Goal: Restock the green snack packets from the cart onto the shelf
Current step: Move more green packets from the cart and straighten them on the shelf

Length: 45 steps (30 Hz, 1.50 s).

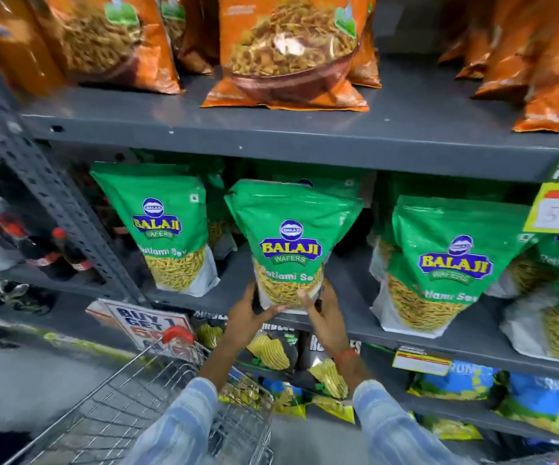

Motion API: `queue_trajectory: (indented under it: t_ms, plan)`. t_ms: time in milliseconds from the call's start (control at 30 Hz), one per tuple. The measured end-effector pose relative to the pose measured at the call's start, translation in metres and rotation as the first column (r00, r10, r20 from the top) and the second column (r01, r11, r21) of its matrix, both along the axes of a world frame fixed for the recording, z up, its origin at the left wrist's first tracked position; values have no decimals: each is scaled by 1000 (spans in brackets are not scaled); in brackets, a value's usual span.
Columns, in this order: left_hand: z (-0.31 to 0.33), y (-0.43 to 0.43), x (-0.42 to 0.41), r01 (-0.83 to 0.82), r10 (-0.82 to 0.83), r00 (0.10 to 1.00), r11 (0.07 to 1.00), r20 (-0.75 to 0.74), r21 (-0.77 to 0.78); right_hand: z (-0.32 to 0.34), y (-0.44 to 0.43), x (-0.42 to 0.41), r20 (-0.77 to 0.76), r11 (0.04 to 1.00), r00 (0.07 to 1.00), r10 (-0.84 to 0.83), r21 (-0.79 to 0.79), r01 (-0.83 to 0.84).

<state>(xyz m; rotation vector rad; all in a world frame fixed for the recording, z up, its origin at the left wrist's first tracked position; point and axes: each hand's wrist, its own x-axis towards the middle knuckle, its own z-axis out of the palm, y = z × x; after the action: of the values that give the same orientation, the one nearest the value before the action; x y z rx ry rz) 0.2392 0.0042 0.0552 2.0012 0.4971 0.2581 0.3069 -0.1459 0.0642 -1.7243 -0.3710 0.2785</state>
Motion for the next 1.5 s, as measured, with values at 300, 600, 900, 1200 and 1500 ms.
queue_trajectory:
  t_ms: [300,600,900,1200,1500]
  plan:
    - [-8,13,9,37,-37,999,999,-8,-6,2,0,-3,-27,999,999,-21,26,22]
    - [-1,11,6,60,-60,998,998,-3,-26,10,1,-10,-27,998,999,-25,54,27]
    - [26,27,-42,-431,285,877,824,387,369,60,42,-68,551,932,759,-347,290,216]
    - [11,110,-62,-522,477,816,850,325,63,34,151,-61,282,988,948,149,-10,-153]
    - [-9,142,-66,-419,419,891,907,176,-37,-7,188,-38,-66,948,947,314,-39,-317]
